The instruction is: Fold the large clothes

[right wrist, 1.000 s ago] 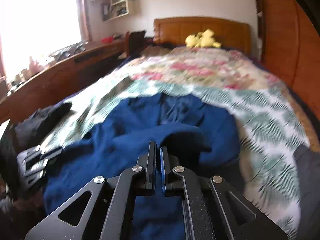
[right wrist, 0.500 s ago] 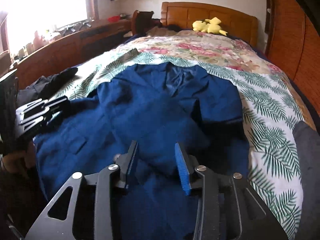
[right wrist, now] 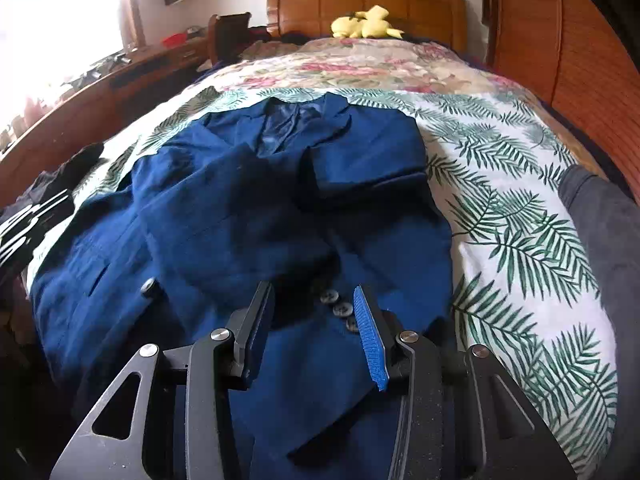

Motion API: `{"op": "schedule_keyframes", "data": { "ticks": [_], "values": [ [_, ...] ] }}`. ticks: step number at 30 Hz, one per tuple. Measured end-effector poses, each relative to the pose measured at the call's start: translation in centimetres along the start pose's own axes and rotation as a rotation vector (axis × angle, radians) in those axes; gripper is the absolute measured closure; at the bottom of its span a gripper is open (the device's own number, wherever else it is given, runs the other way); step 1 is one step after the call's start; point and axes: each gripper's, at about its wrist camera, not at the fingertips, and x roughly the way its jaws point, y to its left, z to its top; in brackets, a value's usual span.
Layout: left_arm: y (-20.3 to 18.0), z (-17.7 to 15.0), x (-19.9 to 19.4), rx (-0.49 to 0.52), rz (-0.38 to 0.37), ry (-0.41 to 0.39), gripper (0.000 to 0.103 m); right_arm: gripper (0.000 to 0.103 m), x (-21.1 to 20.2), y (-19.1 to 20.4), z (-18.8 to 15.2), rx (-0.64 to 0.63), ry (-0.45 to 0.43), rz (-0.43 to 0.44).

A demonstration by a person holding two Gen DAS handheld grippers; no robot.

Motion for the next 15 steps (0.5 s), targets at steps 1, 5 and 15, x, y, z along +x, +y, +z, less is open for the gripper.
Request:
{"op": "schedule_keyframes", "data": {
  "ticks": [1,5,15],
  "values": [
    [-0.1,0.0,0.0,0.003,0.0,0.002,0.092,0.061,0.4,-0.1,0.2,0.009,0.003,0.006],
    [0.1,-0.1,0.0,0.005,0.0,0.002,0.092,0.061,2.2,0.0,1.1,0.052,0.024,0.038],
    [1.3,0.0,-0.9,-0.014,0.007,-0.013,0.092,0.064,6.7,-0.1,2.2,0.194,0.12,0.104]
  ]
}}
